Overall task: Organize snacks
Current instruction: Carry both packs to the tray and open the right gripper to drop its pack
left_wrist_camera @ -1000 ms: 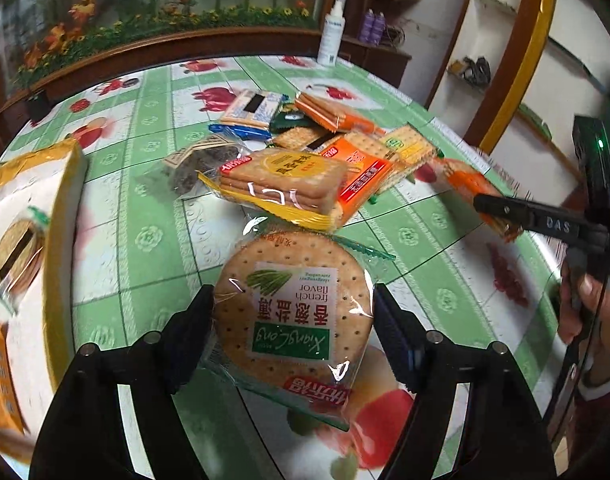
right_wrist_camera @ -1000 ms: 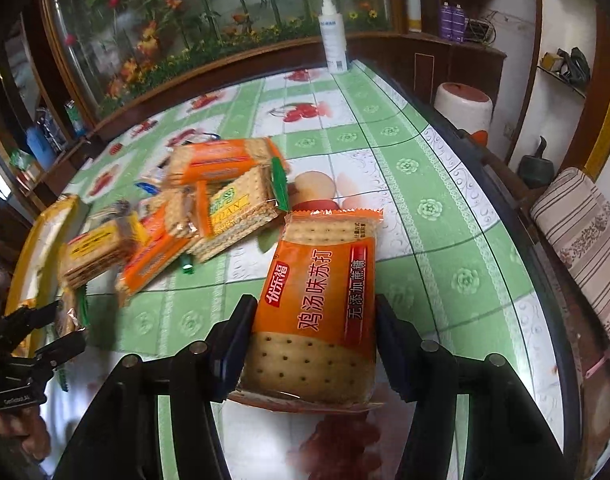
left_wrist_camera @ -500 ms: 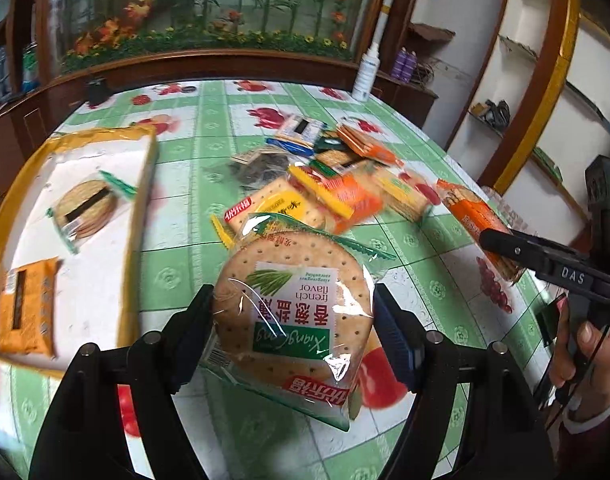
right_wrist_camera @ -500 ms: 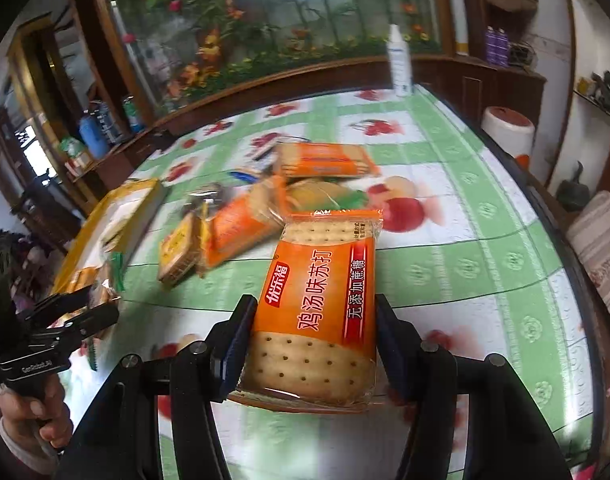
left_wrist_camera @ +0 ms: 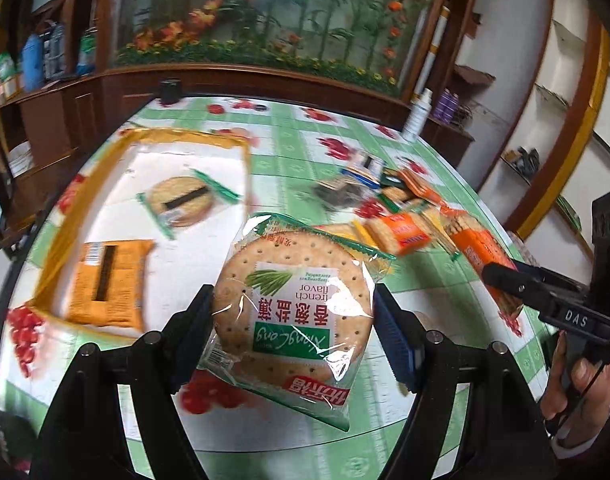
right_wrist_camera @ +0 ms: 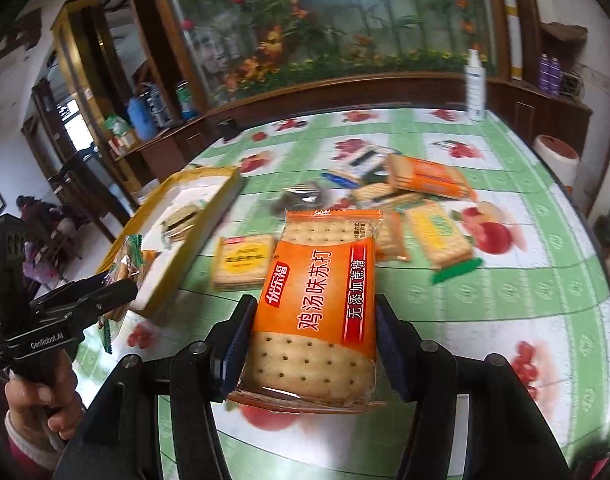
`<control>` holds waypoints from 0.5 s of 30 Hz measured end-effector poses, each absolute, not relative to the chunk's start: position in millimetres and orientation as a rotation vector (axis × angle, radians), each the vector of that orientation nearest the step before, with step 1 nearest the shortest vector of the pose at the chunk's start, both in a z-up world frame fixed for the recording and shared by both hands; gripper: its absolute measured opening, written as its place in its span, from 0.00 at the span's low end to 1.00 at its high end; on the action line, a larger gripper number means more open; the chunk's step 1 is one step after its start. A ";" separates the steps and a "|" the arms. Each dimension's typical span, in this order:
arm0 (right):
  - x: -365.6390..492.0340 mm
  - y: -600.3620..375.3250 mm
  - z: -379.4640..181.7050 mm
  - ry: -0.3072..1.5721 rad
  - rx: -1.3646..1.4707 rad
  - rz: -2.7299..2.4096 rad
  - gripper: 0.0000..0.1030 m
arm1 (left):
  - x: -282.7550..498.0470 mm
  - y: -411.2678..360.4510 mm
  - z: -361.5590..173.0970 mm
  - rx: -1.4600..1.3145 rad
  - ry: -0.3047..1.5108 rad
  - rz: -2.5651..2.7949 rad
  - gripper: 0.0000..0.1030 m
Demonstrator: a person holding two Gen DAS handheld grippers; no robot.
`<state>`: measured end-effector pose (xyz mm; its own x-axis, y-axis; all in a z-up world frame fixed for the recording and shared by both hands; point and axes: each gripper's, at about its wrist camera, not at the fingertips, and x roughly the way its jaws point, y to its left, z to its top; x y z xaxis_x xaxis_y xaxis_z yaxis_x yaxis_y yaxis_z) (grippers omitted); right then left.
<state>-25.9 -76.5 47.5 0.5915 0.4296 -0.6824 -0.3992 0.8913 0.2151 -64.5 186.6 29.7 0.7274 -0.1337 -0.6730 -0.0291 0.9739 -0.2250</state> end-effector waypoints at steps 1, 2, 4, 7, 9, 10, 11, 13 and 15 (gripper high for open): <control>-24.9 -69.1 47.9 0.805 0.036 0.497 0.57 | -67.3 191.6 29.7 -0.233 0.753 -0.045 0.74; -23.9 -60.9 48.3 0.807 0.032 0.515 0.57 | -68.6 198.1 30.0 -0.242 0.751 -0.030 0.74; -22.6 -45.4 49.4 0.805 0.024 0.549 0.57 | -72.1 212.2 29.1 -0.259 0.747 -0.006 0.74; -20.5 -20.1 51.7 0.798 0.005 0.596 0.57 | -73.5 227.8 27.6 -0.278 0.744 0.026 0.74; -18.9 -3.2 52.6 0.795 -0.003 0.626 0.57 | -74.6 237.0 26.4 -0.292 0.741 0.038 0.74; -18.1 4.8 53.1 0.793 -0.007 0.641 0.57 | -75.1 240.2 26.1 -0.296 0.738 0.047 0.74; -17.7 12.1 53.5 0.791 -0.011 0.654 0.57 | -75.3 243.6 25.2 -0.297 0.737 0.057 0.74; -17.1 23.5 54.1 0.791 -0.018 0.674 0.57 | -76.6 248.0 23.8 -0.290 0.735 0.075 0.74; -15.4 37.0 53.9 0.791 -0.023 0.697 0.57 | -77.6 252.6 22.7 -0.288 0.731 0.094 0.74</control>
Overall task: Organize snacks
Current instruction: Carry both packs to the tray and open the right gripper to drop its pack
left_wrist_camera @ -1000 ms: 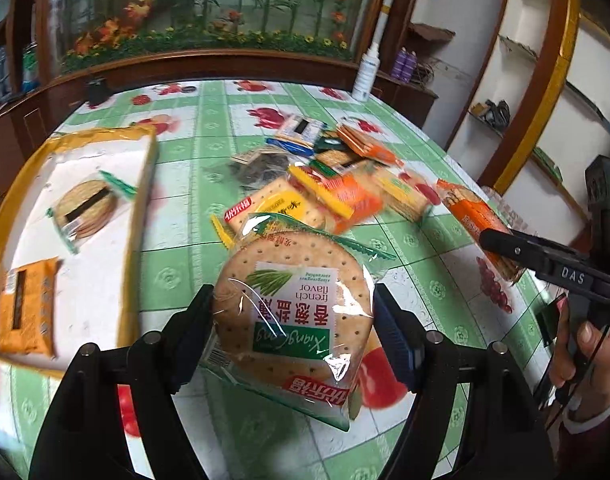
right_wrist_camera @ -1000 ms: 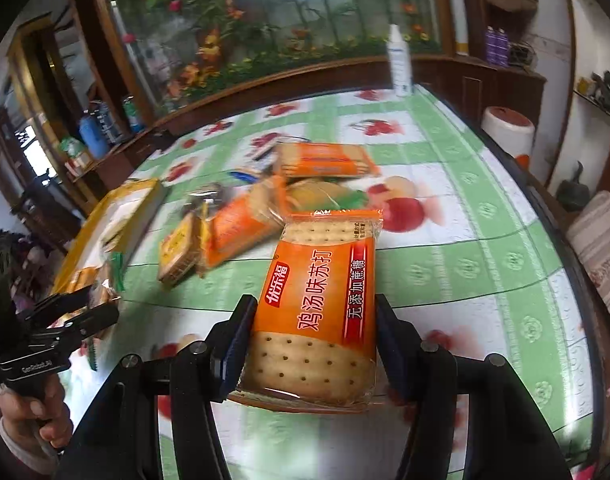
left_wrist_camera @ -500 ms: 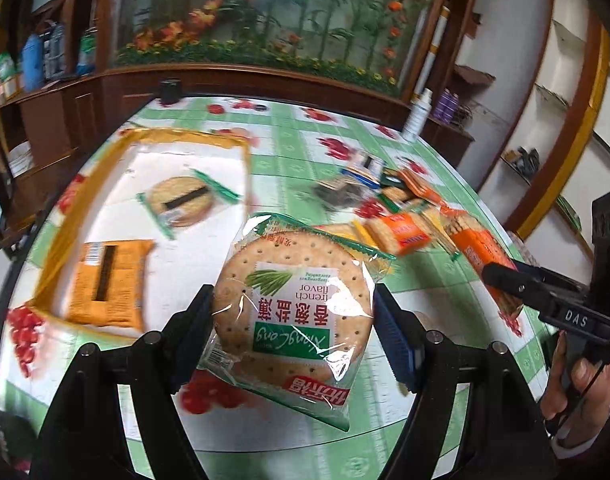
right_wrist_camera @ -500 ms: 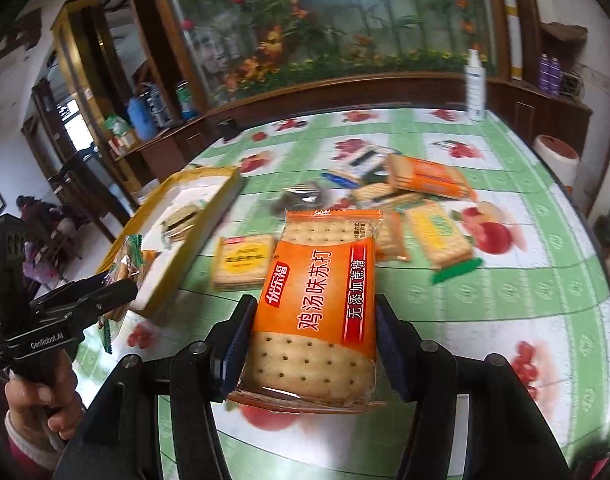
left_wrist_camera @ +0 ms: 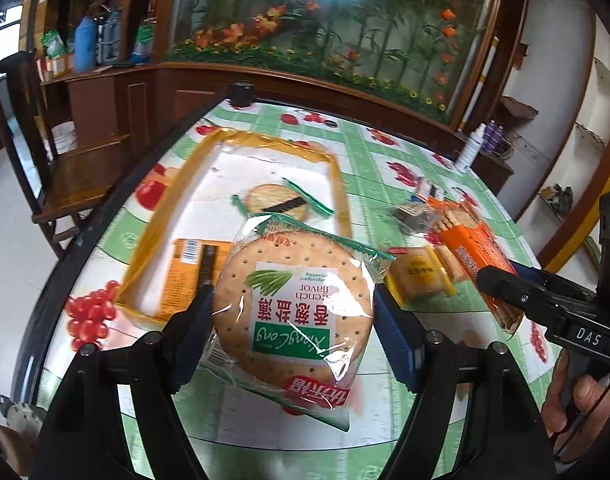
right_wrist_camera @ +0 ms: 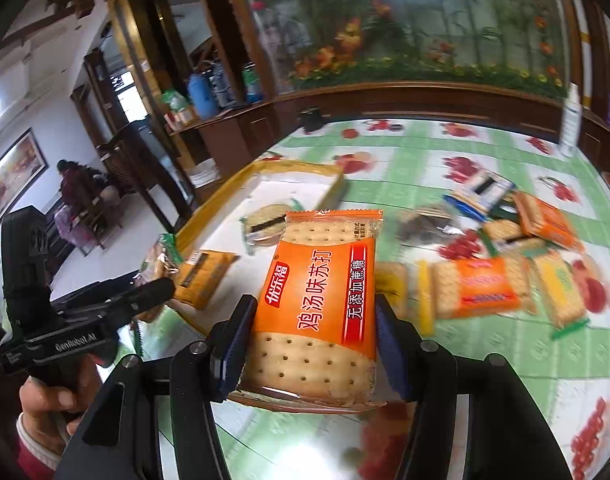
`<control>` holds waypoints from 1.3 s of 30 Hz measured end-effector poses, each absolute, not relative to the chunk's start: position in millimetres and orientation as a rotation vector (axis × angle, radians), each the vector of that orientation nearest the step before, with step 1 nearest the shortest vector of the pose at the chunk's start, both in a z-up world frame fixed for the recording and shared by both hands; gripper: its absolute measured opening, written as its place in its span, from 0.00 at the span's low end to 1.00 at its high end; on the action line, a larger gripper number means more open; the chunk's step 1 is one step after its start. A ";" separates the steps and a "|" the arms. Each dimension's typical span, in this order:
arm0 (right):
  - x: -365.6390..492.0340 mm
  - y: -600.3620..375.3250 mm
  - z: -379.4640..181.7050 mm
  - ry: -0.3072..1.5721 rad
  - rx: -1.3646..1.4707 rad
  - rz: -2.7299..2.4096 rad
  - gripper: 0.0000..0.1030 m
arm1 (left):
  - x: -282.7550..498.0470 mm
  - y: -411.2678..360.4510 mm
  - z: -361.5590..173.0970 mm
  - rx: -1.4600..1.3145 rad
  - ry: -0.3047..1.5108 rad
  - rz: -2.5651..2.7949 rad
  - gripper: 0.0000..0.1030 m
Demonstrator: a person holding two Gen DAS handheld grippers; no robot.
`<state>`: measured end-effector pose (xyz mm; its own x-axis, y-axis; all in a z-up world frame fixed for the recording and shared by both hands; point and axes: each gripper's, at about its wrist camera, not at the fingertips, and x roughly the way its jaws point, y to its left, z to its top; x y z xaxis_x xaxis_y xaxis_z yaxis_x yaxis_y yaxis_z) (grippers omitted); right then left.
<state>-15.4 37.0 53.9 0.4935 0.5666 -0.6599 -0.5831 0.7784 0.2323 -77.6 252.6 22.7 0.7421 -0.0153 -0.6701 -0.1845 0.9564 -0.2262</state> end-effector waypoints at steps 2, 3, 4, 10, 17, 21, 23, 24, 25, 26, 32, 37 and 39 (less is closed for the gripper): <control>-12.0 52.3 53.0 0.794 -0.031 0.719 0.57 | -78.8 258.7 21.8 -0.296 0.728 0.104 0.74; -9.2 58.4 53.4 0.795 -0.036 0.725 0.57 | -78.8 262.5 20.8 -0.301 0.727 0.110 0.74; -8.6 63.0 53.1 0.794 -0.040 0.730 0.57 | -79.4 266.8 20.5 -0.304 0.727 0.115 0.74; 11.1 102.9 50.1 0.800 -0.039 0.765 0.57 | -76.9 285.7 16.0 -0.337 0.729 0.128 0.74; 35.3 148.8 30.5 0.837 -0.044 0.786 0.57 | -61.7 288.9 9.6 -0.334 0.748 0.125 0.74; 48.4 167.3 14.6 0.867 -0.053 0.782 0.57 | -53.9 291.3 2.9 -0.321 0.769 0.142 0.74; 56.2 170.5 7.0 0.886 -0.041 0.783 0.57 | -51.4 294.7 -1.5 -0.323 0.780 0.146 0.74; 59.8 171.9 3.4 0.892 -0.042 0.779 0.57 | -50.2 295.8 -2.6 -0.324 0.783 0.148 0.74; 62.0 172.8 0.8 0.895 -0.046 0.774 0.57 | -48.6 297.2 -4.4 -0.325 0.788 0.150 0.74; 65.1 173.9 -2.0 0.900 -0.048 0.771 0.57 | -47.0 297.7 -5.6 -0.323 0.791 0.152 0.74; 74.8 178.8 -8.7 0.915 -0.061 0.763 0.57 | -35.7 295.3 -10.3 -0.295 0.811 0.155 0.74; 76.5 184.0 -12.0 0.919 -0.088 0.764 0.57 | -27.7 294.3 -14.4 -0.281 0.835 0.157 0.74; 77.5 185.1 -11.6 0.920 -0.090 0.764 0.58 | -25.7 294.9 -14.5 -0.279 0.839 0.158 0.74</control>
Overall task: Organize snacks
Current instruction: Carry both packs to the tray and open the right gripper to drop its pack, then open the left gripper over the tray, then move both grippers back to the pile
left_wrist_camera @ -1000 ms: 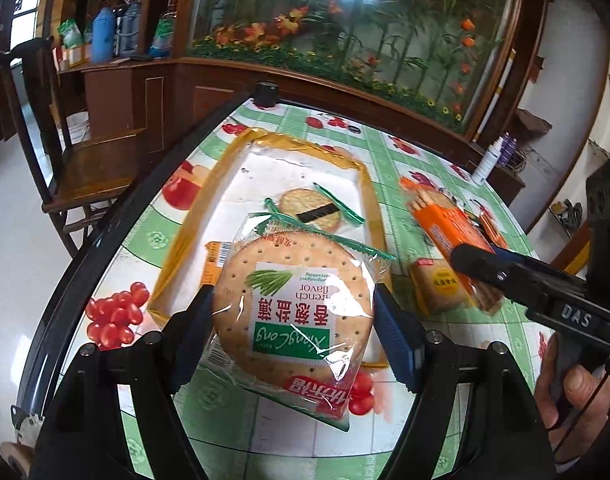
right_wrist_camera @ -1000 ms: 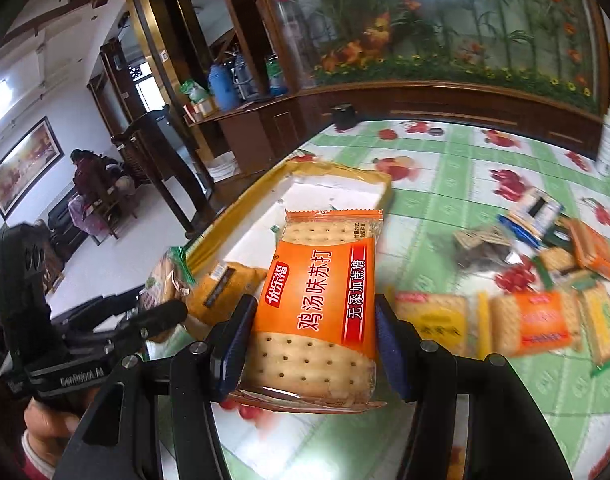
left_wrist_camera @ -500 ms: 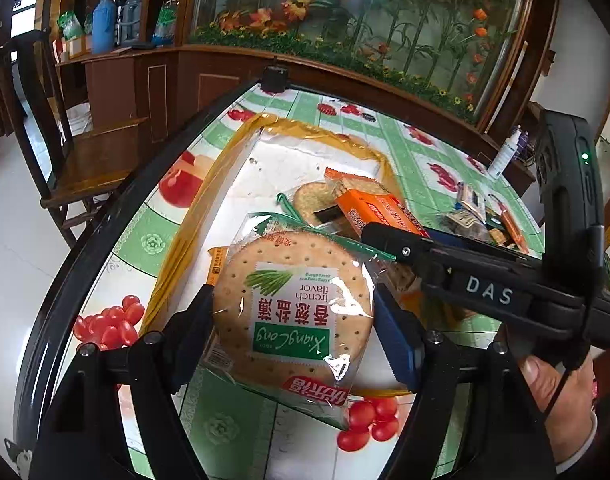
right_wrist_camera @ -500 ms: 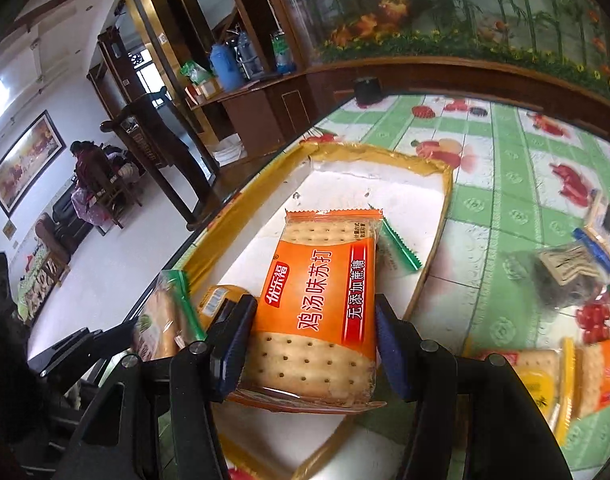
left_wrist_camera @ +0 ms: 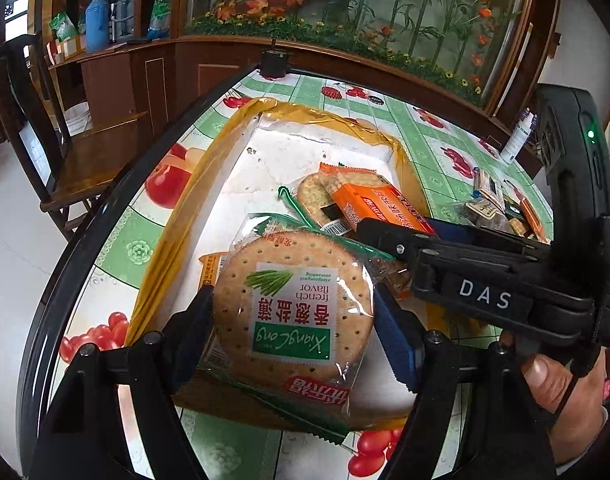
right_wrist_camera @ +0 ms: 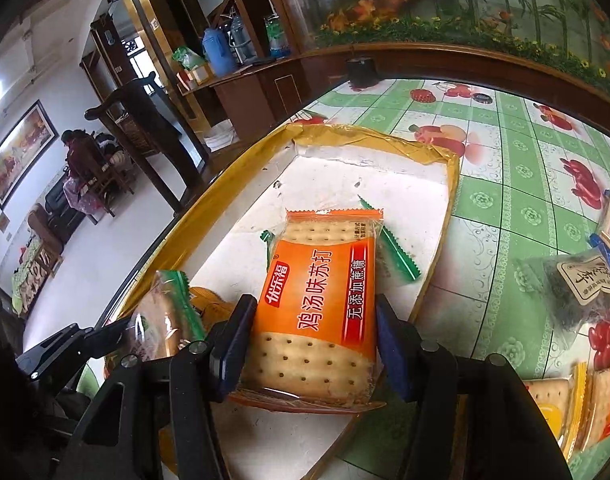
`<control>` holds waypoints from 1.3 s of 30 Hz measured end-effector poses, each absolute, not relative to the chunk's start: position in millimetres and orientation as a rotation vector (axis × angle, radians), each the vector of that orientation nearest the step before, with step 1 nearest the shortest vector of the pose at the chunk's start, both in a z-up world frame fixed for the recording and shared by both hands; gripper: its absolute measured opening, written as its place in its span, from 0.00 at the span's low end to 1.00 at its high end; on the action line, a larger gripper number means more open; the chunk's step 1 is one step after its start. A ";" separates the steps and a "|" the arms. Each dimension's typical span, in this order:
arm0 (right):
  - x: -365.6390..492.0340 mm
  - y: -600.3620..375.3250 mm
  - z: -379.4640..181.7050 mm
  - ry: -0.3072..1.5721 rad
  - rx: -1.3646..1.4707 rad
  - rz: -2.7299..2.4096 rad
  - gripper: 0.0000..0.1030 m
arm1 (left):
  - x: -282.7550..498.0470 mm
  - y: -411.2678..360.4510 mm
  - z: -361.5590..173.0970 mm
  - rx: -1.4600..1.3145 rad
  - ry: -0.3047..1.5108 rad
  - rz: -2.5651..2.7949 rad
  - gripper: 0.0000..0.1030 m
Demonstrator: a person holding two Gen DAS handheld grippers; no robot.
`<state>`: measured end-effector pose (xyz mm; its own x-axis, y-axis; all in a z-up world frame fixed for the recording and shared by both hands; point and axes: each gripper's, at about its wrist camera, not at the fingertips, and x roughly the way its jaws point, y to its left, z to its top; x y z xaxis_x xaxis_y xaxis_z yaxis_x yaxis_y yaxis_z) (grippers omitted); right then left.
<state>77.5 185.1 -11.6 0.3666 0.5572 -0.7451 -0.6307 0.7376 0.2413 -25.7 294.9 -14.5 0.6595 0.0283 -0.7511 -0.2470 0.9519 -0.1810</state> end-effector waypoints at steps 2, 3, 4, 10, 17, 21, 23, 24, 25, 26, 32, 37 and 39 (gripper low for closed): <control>78.6 184.8 -10.7 0.917 -0.090 0.760 0.58 | -21.8 294.8 -15.3 -0.273 0.849 0.156 0.74; 78.6 183.6 -9.5 0.913 -0.083 0.758 0.58 | -20.5 295.1 -15.8 -0.272 0.852 0.156 0.74; 79.8 182.3 -8.5 0.915 -0.072 0.761 0.59 | -18.8 294.5 -16.6 -0.273 0.858 0.155 0.74; 82.2 174.4 -3.1 0.914 -0.055 0.758 0.61 | -11.3 292.5 -23.7 -0.274 0.890 0.171 0.74; 74.3 148.2 11.8 0.872 -0.033 0.721 0.80 | -9.3 288.0 -24.2 -0.241 0.918 0.239 0.76; 69.2 118.6 17.6 0.862 0.006 0.686 0.80 | -9.6 284.3 -19.9 -0.246 0.927 0.248 0.76; 66.6 99.0 19.6 0.858 0.028 0.658 0.81 | -10.8 279.7 -16.9 -0.239 0.922 0.256 0.76; 64.9 90.1 20.4 0.857 0.037 0.644 0.82 | -11.1 277.3 -15.0 -0.235 0.915 0.259 0.76; 63.5 80.5 21.0 0.855 0.047 0.632 0.83 | -13.0 274.2 -11.4 -0.231 0.901 0.257 0.76; 61.9 69.4 21.2 0.852 0.056 0.617 0.84 | -14.3 271.8 -8.4 -0.230 0.890 0.255 0.76; 50.6 1.1 14.7 0.857 0.093 0.510 0.86 | -16.3 248.3 11.0 -0.215 0.837 0.221 0.76; 45.2 -49.9 -0.7 0.889 0.135 0.423 0.86 | -10.5 216.0 19.6 -0.198 0.820 0.145 0.76; 43.7 -68.2 -6.1 0.901 0.150 0.398 0.86 | -7.0 198.8 20.7 -0.173 0.821 0.093 0.76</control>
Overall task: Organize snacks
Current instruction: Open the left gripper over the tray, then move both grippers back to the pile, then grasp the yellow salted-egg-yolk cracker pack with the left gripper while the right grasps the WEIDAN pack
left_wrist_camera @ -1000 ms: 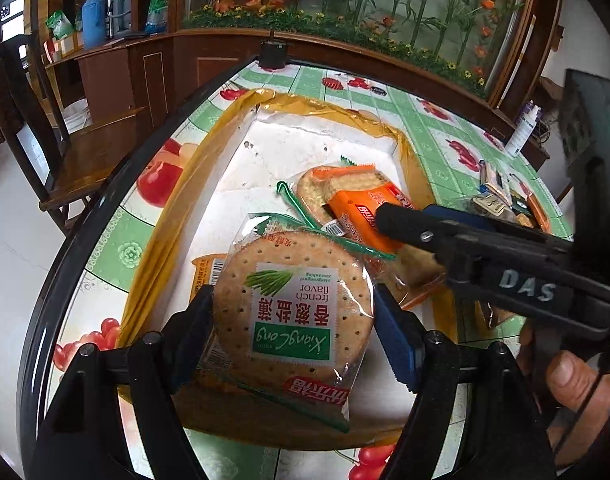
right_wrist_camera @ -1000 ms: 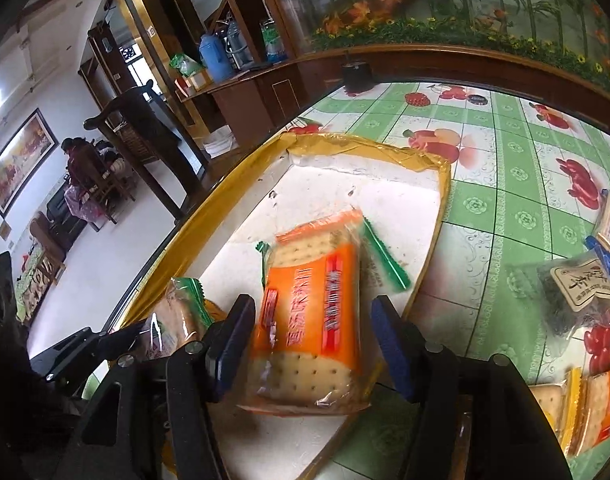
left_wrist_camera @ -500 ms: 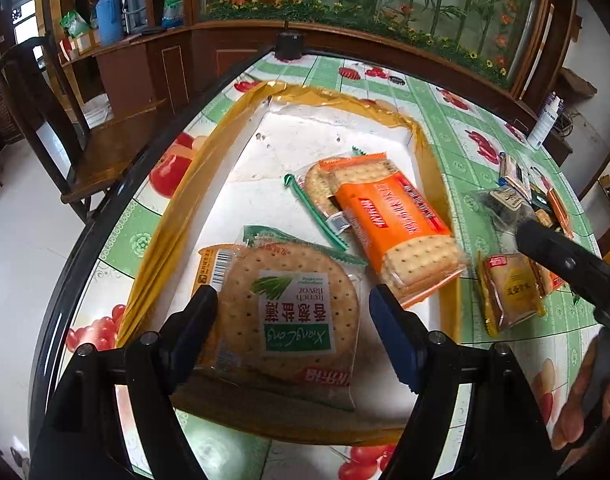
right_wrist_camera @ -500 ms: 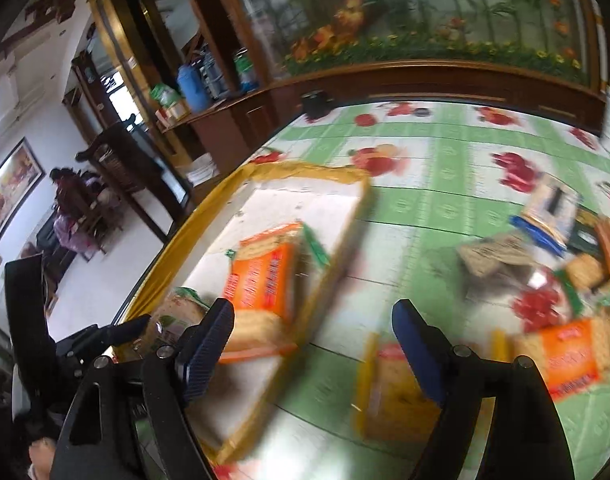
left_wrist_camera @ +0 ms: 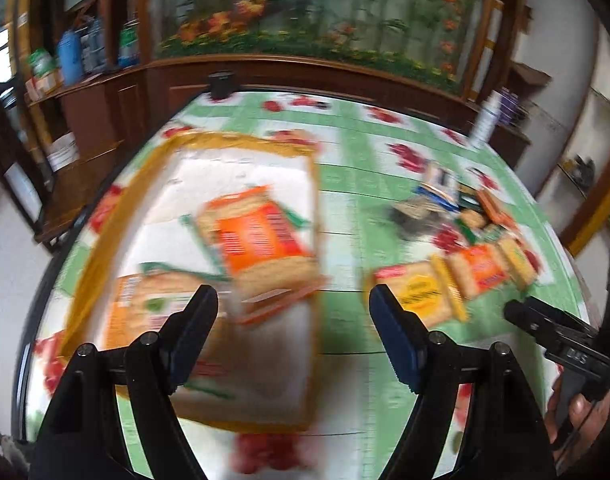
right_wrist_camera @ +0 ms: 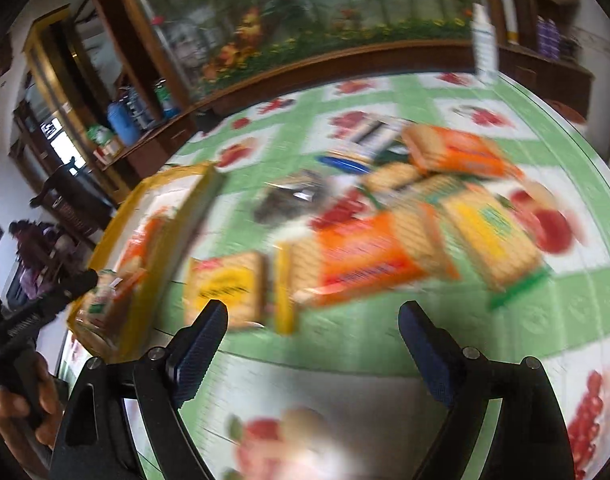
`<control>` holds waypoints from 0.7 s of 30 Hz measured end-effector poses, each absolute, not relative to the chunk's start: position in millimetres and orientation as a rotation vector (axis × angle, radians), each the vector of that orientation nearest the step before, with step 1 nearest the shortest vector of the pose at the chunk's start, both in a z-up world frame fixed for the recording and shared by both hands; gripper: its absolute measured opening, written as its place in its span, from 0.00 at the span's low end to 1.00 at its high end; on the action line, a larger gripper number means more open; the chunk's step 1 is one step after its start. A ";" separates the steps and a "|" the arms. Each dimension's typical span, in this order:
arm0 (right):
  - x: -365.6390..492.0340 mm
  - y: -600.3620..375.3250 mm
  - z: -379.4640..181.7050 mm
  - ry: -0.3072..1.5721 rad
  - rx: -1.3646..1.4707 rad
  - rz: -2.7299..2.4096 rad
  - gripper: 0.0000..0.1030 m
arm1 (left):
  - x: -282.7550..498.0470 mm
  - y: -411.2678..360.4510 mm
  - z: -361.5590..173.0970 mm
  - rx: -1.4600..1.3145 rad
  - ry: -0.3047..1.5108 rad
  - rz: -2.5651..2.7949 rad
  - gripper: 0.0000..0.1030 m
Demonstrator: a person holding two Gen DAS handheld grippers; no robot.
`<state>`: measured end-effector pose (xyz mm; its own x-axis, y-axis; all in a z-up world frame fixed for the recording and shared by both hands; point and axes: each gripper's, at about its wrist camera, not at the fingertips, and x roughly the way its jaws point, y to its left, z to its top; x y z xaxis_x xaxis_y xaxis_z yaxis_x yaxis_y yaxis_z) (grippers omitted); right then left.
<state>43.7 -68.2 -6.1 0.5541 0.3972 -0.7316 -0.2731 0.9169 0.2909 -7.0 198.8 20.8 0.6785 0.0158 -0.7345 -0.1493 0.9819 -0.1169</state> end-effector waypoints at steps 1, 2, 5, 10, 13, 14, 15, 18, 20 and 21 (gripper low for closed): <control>43.1 -76.8 -8.0 0.905 0.157 0.384 0.86 | -4.4 188.5 20.4 -0.153 0.829 0.060 0.77; 43.3 -83.1 -9.4 0.905 0.161 0.378 0.86 | -1.8 178.5 19.6 -0.133 0.837 0.028 0.78; 42.5 -99.7 -10.5 0.905 0.169 0.359 0.86 | 6.1 143.4 15.6 -0.025 0.872 -0.110 0.78; 41.5 -119.6 -8.7 0.896 0.183 0.335 0.87 | 14.2 95.4 10.3 0.239 0.861 -0.162 0.78; 41.6 -131.4 -7.1 0.892 0.184 0.313 0.87 | 23.6 85.7 6.8 0.280 0.874 -0.200 0.78; 41.4 -134.4 -6.8 0.890 0.185 0.305 0.87 | 27.3 84.9 5.4 0.279 0.881 -0.207 0.78; 42.1 -136.3 -6.8 0.891 0.185 0.297 0.87 | 32.6 85.3 3.5 0.273 0.890 -0.212 0.78; 47.9 -143.2 -6.7 0.886 0.168 0.266 0.87 | 42.1 88.2 -4.3 0.264 0.916 -0.223 0.78; 54.7 -146.6 -6.1 0.881 0.136 0.243 0.87 | 46.3 89.2 -9.6 0.267 0.937 -0.235 0.78; 59.3 -148.4 -5.8 0.876 0.114 0.231 0.87 | 47.4 89.6 -11.1 0.271 0.942 -0.238 0.78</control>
<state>59.3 -148.4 -5.8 0.6169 0.2472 -0.7472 -0.1537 0.9690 0.1936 47.4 89.6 -11.2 0.5666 -0.0824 -0.8199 0.3172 0.9401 0.1247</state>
